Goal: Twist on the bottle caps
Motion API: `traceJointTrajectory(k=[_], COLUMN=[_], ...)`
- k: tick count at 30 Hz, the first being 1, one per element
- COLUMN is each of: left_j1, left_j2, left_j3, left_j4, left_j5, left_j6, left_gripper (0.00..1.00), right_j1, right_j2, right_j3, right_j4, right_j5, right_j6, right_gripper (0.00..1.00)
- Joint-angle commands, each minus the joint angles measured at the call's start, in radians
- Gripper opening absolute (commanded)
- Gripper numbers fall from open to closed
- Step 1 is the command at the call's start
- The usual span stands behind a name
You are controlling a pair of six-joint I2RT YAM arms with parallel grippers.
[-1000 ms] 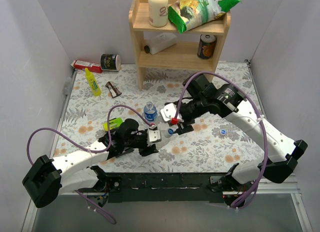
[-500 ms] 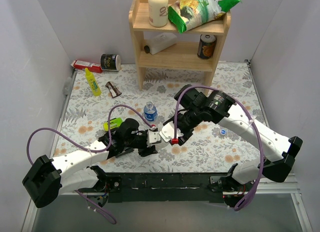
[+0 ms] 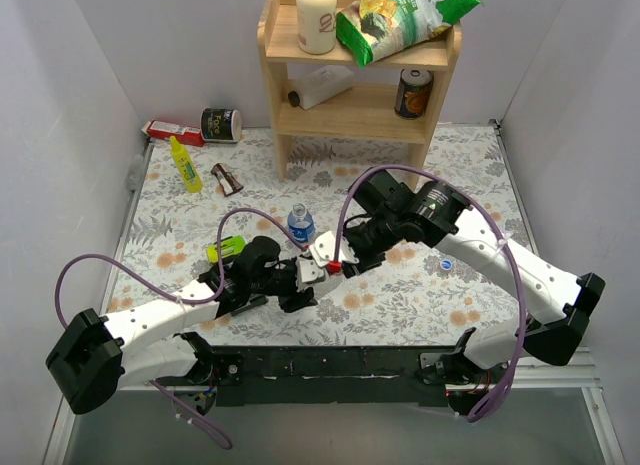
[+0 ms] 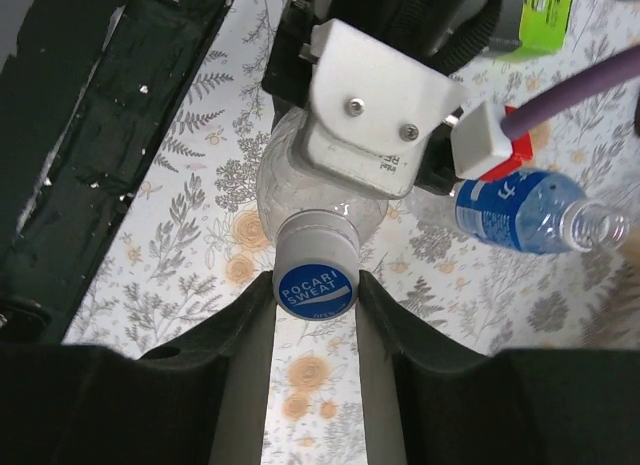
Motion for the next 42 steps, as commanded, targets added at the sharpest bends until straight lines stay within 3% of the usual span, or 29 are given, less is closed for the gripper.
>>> traceJointTrajectory(k=[1, 5, 8, 10, 13, 14, 16, 17, 20, 24, 29, 34, 42], left_j1=[0.004, -0.003, -0.003, -0.003, -0.003, -0.003, -0.003, -0.003, -0.003, -0.002, -0.002, -0.002, -0.002], left_j2=[-0.023, -0.014, 0.004, 0.007, 0.017, 0.018, 0.017, 0.015, 0.007, 0.023, 0.032, 0.029, 0.052], left_j3=[0.029, 0.039, 0.042, 0.043, 0.046, 0.048, 0.052, 0.051, 0.057, 0.100, 0.149, 0.163, 0.189], left_j4=[0.158, 0.174, 0.161, 0.140, 0.087, 0.070, 0.013, -0.001, -0.069, -0.196, -0.335, -0.377, -0.345], left_j5=[-0.198, -0.405, -0.463, -0.450, -0.362, -0.338, -0.264, -0.241, -0.154, -0.040, 0.030, 0.037, 0.043], left_j6=[-0.201, -0.317, -0.322, -0.322, -0.305, -0.296, -0.269, -0.256, -0.170, 0.024, 0.184, 0.221, 0.147], left_gripper=[0.00, 0.00, 0.00, 0.00, 0.00, 0.00, 0.00, 0.00, 0.00, 0.00, 0.00, 0.00, 0.00], right_j1=[0.005, -0.132, -0.265, -0.308, -0.316, -0.317, -0.323, -0.323, -0.323, -0.305, -0.176, -0.101, -0.006], right_j2=[0.051, 0.080, 0.129, 0.143, 0.167, 0.167, 0.160, 0.152, 0.091, -0.068, -0.152, -0.118, -0.193], right_j3=[0.009, -0.061, -0.098, -0.106, 0.018, 0.056, 0.171, 0.197, 0.181, 0.029, -0.117, -0.092, -0.206], right_j4=[0.017, 0.079, 0.115, 0.159, 0.080, 0.058, -0.035, -0.072, -0.144, -0.045, 0.135, 0.070, 0.098], right_j5=[-0.078, -0.251, -0.396, -0.408, -0.429, -0.394, -0.354, -0.316, -0.259, -0.218, -0.100, -0.098, -0.077], right_j6=[0.322, 0.553, 0.760, 0.830, 0.703, 0.670, 0.538, 0.486, 0.317, 0.156, 0.028, -0.075, -0.142], right_gripper=[0.29, 0.28, 0.32, 0.33, 0.51, 0.63, 0.72, 0.88, 0.92, 0.92, 0.81, 0.62, 0.57])
